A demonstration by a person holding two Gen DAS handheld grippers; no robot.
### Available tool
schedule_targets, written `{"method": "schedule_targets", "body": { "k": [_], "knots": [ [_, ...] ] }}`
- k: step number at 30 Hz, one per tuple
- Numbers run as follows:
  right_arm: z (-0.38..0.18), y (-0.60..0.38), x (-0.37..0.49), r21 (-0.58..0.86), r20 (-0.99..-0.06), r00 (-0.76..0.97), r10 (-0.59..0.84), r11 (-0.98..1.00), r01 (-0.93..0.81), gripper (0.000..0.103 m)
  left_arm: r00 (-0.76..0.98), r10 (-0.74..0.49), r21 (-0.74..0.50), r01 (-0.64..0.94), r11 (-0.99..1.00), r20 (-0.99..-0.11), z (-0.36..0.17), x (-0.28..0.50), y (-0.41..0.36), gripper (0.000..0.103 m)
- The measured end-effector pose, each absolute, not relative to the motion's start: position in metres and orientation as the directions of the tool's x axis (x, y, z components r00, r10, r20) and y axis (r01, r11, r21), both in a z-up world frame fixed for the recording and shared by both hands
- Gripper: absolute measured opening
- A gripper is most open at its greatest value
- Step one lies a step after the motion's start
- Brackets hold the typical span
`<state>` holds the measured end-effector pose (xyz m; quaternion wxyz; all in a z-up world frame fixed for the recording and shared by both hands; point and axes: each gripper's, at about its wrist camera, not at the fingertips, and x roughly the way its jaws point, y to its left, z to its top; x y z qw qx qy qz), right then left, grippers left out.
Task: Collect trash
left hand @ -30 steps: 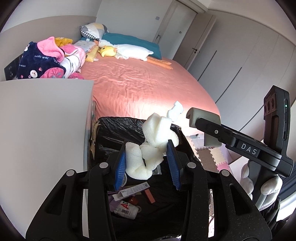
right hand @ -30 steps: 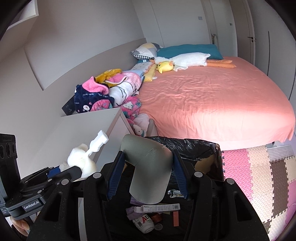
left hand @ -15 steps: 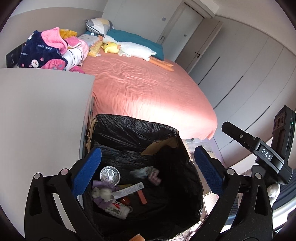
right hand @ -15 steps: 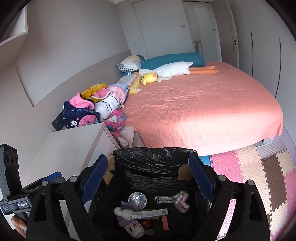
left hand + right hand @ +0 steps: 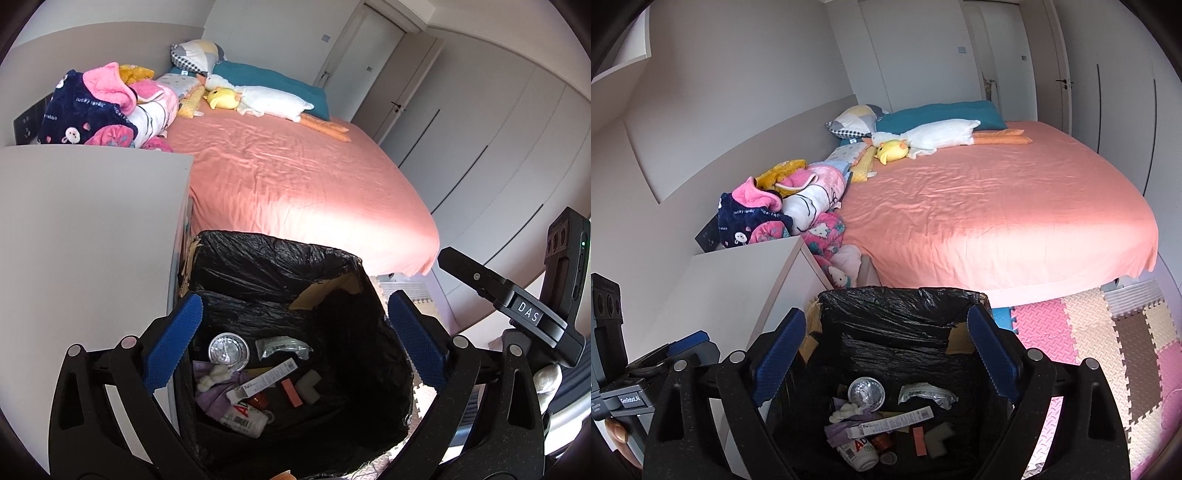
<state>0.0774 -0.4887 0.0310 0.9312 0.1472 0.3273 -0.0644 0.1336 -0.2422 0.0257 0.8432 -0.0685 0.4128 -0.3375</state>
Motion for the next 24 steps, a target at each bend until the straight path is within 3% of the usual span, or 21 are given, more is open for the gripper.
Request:
{"method": "schedule_targets", "body": {
  "k": [24],
  "knots": [
    [0.0286,-0.4867,0.0796,0.226,-0.636,0.772,-0.020,0.951,0.210,0.089,0.477,-0.587,-0.301,0.548,0.781,-0.654,0.0298,0.1278,-0.2489,0.097]
  ]
}}
